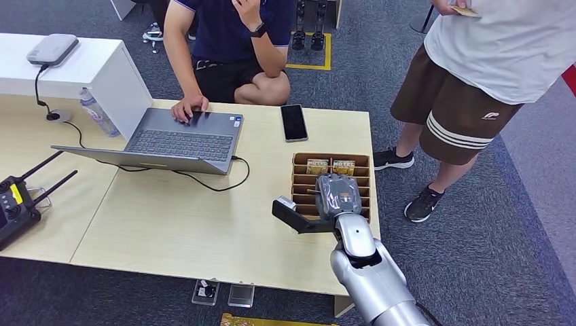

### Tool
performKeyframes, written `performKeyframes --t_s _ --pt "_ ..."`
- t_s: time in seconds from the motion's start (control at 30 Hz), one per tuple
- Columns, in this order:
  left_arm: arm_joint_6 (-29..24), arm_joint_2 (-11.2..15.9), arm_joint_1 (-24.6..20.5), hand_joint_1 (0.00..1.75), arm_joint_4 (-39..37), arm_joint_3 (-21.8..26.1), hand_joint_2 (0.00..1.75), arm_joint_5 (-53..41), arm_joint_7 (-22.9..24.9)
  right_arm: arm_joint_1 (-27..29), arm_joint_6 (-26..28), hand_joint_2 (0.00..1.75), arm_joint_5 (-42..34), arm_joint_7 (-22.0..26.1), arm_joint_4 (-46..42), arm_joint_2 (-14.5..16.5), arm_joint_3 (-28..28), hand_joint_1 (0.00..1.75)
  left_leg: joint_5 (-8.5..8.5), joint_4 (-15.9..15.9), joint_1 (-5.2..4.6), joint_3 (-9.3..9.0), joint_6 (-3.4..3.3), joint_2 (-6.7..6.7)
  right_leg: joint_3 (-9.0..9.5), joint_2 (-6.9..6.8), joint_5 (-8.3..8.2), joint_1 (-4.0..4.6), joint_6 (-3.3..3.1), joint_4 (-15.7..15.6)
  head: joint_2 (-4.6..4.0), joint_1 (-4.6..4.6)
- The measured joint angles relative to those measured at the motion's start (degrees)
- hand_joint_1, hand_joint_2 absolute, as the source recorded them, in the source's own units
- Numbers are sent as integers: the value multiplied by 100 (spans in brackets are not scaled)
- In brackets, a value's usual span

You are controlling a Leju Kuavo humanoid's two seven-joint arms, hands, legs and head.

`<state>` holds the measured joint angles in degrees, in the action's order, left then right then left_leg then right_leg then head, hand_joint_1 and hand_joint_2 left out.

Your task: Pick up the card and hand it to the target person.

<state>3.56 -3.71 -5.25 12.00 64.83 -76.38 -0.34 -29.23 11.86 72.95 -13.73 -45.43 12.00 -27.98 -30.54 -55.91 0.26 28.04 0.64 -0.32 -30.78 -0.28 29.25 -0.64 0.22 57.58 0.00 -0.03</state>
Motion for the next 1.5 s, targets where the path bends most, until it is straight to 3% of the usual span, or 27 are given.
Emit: performKeyframes --t_s 0.47,1.03,1.23,1.5 --pt "-280 40 -1 0 1 2 175 75 245 17 -1 175 -48 90 -236 -9 14 157 0 0 0 0 0 0 -1 0 0 0 0 0 0 -1" --pt "-333 45 26 0 0 13 175 92 207 625 -52 175 -221 239 -3124 -353 263 157 0 -1 0 1 0 0 -4 3 -1 0 -1 -2 0 -2" --pt "-333 44 14 0 0 10 175 33 209 374 -47 175 -360 393 -3139 -358 298 157 2 -1 0 0 -1 1 -1 3 -5 0 -1 0 0 -2" --pt "-334 43 -18 0 0 4 175 -12 269 -188 182 175 -488 495 -2498 -172 302 157 3 -2 0 1 -1 1 -2 3 -5 0 -2 1 0 -1"
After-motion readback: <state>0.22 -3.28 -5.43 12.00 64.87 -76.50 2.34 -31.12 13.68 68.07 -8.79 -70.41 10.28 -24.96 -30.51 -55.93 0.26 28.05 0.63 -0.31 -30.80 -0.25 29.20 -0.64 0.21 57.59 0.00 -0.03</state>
